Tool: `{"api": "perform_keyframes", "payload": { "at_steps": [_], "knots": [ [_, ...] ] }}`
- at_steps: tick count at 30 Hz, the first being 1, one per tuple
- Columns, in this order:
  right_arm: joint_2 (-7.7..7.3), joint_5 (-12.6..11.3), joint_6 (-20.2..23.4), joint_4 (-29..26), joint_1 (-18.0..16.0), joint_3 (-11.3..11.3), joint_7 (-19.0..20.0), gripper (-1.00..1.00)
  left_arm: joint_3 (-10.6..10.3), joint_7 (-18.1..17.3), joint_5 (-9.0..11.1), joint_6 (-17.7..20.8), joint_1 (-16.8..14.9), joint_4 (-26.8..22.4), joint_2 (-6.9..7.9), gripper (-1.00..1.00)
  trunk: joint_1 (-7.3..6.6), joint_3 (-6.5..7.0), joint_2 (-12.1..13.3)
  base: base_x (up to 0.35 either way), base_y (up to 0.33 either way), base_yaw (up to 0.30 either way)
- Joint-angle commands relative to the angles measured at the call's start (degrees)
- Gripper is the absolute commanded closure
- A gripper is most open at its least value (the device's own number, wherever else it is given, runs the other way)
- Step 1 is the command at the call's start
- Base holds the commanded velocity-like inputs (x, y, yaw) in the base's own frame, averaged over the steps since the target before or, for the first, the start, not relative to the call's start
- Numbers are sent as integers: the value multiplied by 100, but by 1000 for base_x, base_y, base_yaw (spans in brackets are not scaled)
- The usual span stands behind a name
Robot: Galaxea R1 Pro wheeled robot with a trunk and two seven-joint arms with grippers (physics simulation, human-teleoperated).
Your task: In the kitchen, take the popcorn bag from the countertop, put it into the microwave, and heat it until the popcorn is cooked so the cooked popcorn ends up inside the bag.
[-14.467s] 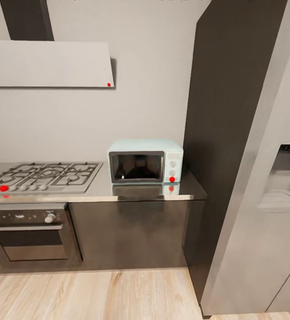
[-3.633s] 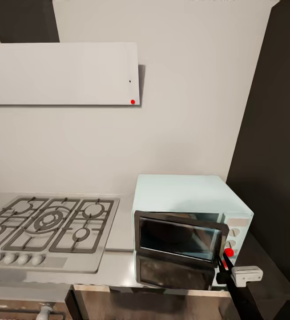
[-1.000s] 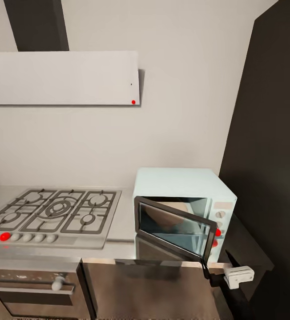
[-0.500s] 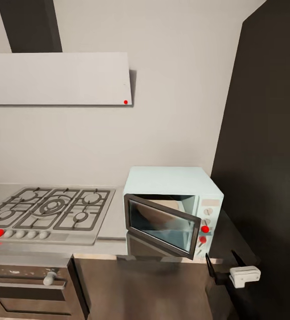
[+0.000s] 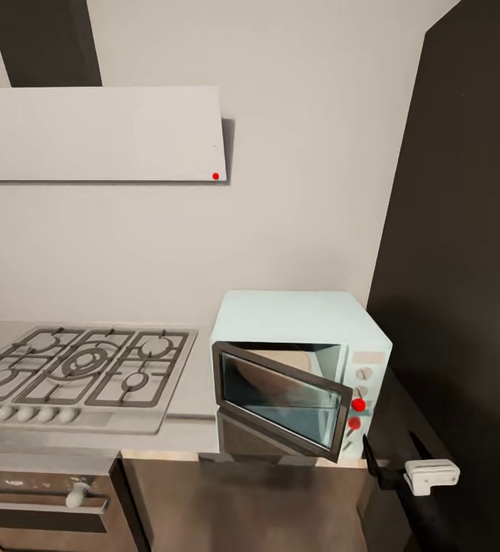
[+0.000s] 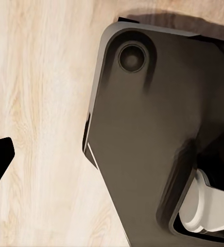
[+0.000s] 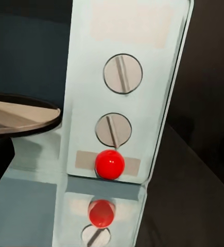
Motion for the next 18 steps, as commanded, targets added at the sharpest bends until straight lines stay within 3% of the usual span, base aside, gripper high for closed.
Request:
{"api": "perform_keyframes", "payload": {
  "at_steps": [1, 13, 18],
  "knots": [
    [-4, -1, -7, -4, -2, 8, -30, -100, 24, 9, 1, -5, -1, 1, -1, -100, 3, -10, -9, 8, 0, 0],
    [-4, -1, -7, -4, -2, 8, -27, -100, 19, 8, 1, -5, -4, 1, -1, -100, 3, -10, -9, 165, 0, 0],
    [-3, -2, -7, -4, -4, 7, -31, -100, 19, 7, 1, -5, -1, 1, -1, -100, 3, -10, -9, 43, 0, 0]
  ]
}}
